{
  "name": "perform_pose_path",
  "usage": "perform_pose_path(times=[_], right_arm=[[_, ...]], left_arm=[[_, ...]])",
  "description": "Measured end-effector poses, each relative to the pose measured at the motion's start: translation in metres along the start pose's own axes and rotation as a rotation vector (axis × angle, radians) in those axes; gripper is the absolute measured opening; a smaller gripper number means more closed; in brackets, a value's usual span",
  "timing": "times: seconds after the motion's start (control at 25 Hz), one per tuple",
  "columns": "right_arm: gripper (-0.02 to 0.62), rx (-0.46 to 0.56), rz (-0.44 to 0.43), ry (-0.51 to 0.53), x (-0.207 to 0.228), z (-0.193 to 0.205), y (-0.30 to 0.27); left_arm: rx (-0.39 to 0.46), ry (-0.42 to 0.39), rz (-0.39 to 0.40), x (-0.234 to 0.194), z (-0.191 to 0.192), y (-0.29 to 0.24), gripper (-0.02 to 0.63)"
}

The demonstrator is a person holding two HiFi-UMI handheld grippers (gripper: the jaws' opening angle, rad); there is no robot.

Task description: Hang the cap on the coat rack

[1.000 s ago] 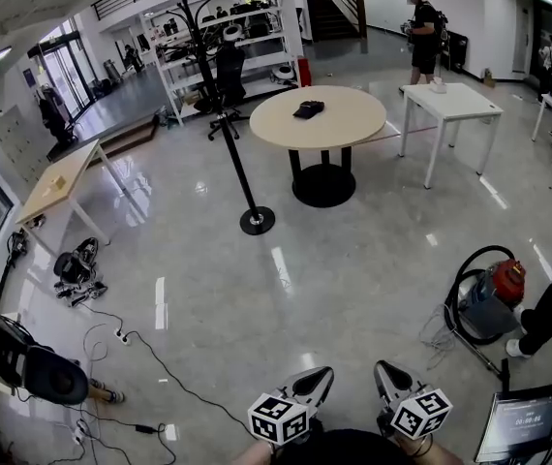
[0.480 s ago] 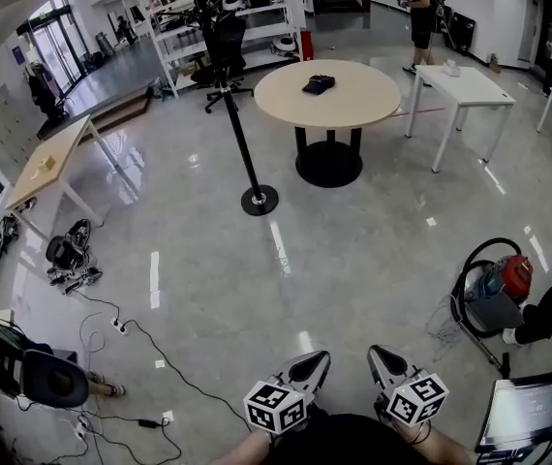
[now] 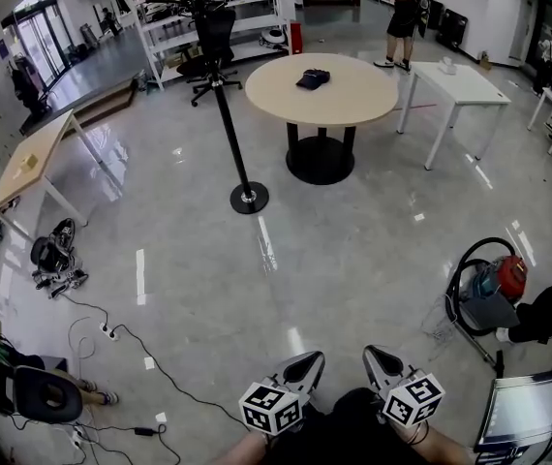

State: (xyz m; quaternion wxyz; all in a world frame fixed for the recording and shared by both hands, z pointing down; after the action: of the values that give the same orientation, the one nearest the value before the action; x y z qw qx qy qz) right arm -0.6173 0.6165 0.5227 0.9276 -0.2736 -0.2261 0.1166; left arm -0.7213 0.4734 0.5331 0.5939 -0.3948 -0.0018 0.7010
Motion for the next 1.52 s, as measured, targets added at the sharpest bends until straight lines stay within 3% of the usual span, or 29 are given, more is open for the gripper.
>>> perform_pose_path(times=[0.32, 0.52, 0.8, 1.2, 1.52], right_arm=[[0.005, -0.011, -0.059, -0.046, 0.031, -0.022, -0.038], [0.005, 0.000, -0.128, -0.016, 0.058, -0.062, -0.070], [0.005, 0.008, -0.170, -0.001, 0.110, -0.116, -0.092], [0.005, 0.042, -0.195, 0.006, 0.176, -0.173, -0.102], [0.005, 0.074, -0.158, -0.036, 0.225, -0.193, -0.097]], left_arm=[[-0.008, 0.012, -0.057, -0.024, -0.025, -0.021, 0.005], [0.022, 0.017, -0.128, -0.043, -0.059, -0.040, 0.005], [0.054, 0.012, -0.159, -0.050, -0.117, -0.088, 0.005], [0.077, -0.002, -0.191, -0.048, -0.180, -0.144, 0.005], [0.072, -0.006, -0.195, -0.046, -0.205, -0.182, 0.005]])
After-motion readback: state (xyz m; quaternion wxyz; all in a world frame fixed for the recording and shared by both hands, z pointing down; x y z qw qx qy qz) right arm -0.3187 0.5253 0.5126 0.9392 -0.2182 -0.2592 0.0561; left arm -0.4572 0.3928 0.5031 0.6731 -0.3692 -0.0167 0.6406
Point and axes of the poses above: the fingertips, and each gripper's own axes: y backward along the fingers, x to its right, z out of its underside, the point moved 6 cm from there along y, backward along the fingers, and after that the axes turned 15 degrees about -x, right-handed, at the moved point
